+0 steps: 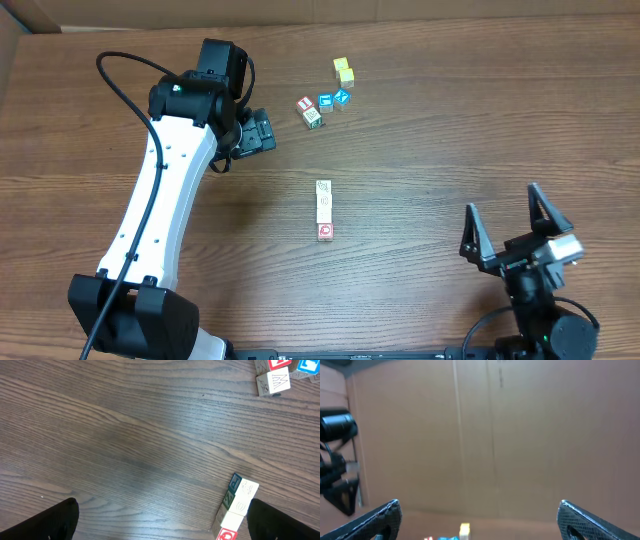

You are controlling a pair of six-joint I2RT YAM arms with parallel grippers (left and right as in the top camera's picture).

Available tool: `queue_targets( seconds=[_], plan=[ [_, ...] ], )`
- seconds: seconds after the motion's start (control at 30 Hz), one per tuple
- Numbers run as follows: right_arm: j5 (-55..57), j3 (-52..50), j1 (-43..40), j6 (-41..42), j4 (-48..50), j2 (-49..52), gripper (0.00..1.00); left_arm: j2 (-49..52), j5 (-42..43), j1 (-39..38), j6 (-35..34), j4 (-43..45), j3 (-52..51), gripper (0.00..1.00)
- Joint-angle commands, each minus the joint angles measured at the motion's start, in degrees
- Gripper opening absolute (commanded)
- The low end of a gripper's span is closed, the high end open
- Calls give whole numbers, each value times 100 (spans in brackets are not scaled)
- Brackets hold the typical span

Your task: Flip 4 blocks

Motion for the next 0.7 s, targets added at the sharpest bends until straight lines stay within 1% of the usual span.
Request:
queue_targets(
  seconds=[0.0, 0.13, 0.27, 0.67],
  plan=[
    [114, -162, 28, -63, -271, -42, 100, 57, -74, 37, -33, 7, 20, 99],
    [238, -162, 26, -57, -1261, -44, 100, 57, -74, 37, -33, 7, 20, 100],
    [319, -164, 26, -57, -1947, -44, 100, 57, -74, 37, -33, 7, 20, 100],
    [354, -162, 26, -50, -1987, -28, 100, 57, -74, 37, -33, 7, 20, 100]
  ],
)
